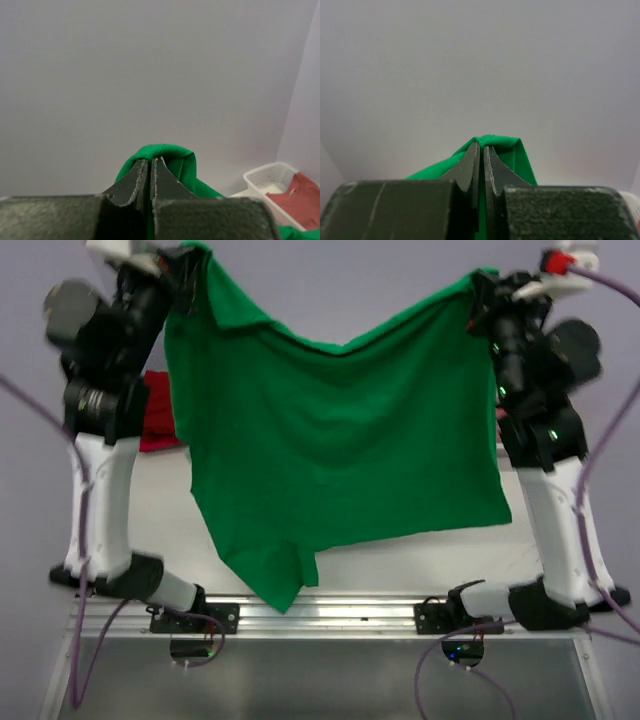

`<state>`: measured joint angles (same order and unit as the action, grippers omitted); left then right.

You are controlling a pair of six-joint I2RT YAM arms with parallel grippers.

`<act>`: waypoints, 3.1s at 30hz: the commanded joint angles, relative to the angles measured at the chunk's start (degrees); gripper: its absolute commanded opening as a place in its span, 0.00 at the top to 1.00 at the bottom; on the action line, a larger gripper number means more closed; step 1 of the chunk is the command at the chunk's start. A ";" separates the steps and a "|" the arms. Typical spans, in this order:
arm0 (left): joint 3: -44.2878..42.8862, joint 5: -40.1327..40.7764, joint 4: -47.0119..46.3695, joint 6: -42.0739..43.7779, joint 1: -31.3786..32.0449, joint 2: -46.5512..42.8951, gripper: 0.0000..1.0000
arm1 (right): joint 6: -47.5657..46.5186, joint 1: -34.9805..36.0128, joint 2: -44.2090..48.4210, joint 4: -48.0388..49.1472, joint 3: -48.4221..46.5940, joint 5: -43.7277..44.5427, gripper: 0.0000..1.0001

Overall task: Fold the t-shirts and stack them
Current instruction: Flatten out the tshirt

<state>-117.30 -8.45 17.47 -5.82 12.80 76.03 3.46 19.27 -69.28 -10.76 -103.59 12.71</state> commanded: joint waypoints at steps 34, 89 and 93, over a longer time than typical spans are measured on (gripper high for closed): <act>61.33 13.90 -19.80 -12.80 -2.78 -5.65 1.00 | 0.13 7.10 -10.77 11.94 40.58 12.25 1.00; 0.59 0.64 -8.20 -1.29 1.37 16.07 1.00 | -4.98 4.04 -18.27 7.29 -0.08 4.08 1.00; -31.53 -3.41 1.15 -5.85 -3.65 43.54 1.00 | -3.90 0.34 -41.16 -4.33 -31.81 6.17 1.00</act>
<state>-131.83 -10.50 10.04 -9.32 13.34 104.68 -1.56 22.39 -99.37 -4.47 -117.38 13.76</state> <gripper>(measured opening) 0.018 0.023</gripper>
